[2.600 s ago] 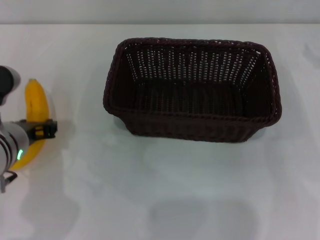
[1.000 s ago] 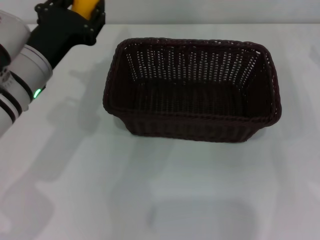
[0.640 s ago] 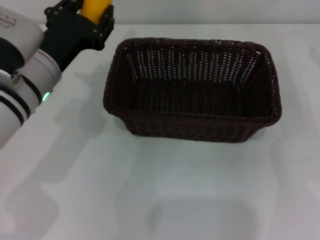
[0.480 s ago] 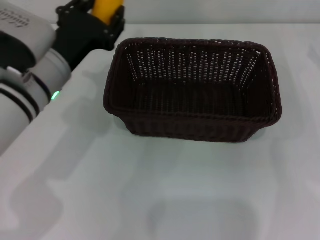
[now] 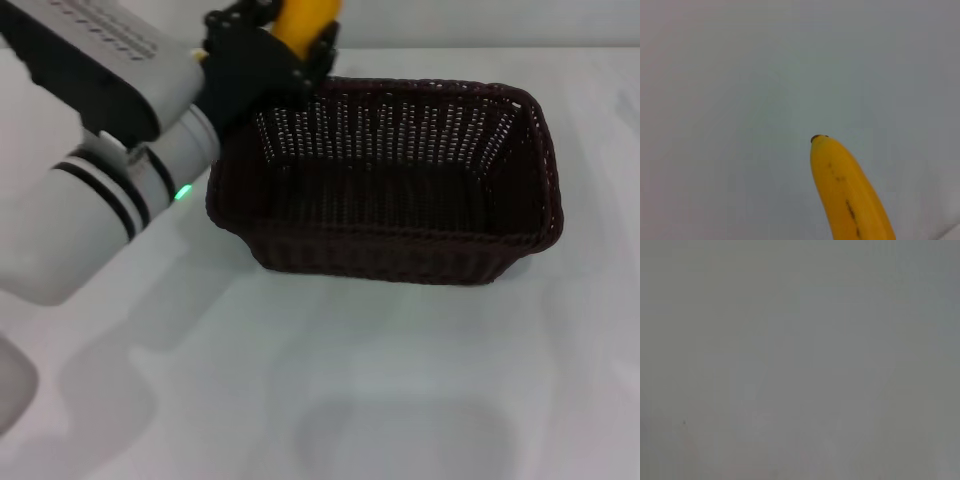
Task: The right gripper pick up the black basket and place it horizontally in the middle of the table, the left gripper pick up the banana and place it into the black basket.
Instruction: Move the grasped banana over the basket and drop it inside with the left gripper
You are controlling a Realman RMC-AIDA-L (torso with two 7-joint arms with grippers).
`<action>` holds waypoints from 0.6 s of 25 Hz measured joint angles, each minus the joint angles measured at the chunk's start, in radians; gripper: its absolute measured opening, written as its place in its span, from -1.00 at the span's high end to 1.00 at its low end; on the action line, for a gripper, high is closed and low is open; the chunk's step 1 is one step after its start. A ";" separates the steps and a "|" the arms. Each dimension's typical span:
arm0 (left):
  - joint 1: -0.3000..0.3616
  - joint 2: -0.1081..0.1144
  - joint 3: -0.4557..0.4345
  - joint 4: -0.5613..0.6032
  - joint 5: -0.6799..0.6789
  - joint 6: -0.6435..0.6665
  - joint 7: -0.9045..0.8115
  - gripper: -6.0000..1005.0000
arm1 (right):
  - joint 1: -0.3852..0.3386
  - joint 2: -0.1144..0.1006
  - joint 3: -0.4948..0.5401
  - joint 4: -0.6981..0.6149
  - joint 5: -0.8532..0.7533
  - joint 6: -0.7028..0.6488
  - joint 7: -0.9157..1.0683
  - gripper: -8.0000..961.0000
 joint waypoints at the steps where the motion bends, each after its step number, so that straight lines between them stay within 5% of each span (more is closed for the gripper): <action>1: -0.009 -0.002 0.010 -0.007 0.000 -0.005 0.000 -0.01 | 0.000 0.000 0.000 0.000 0.000 0.000 0.000 -0.75; 15: -0.021 -0.025 0.082 -0.036 0.000 -0.017 -0.001 -0.02 | 0.000 0.000 -0.001 -0.001 0.002 -0.012 0.000 -0.75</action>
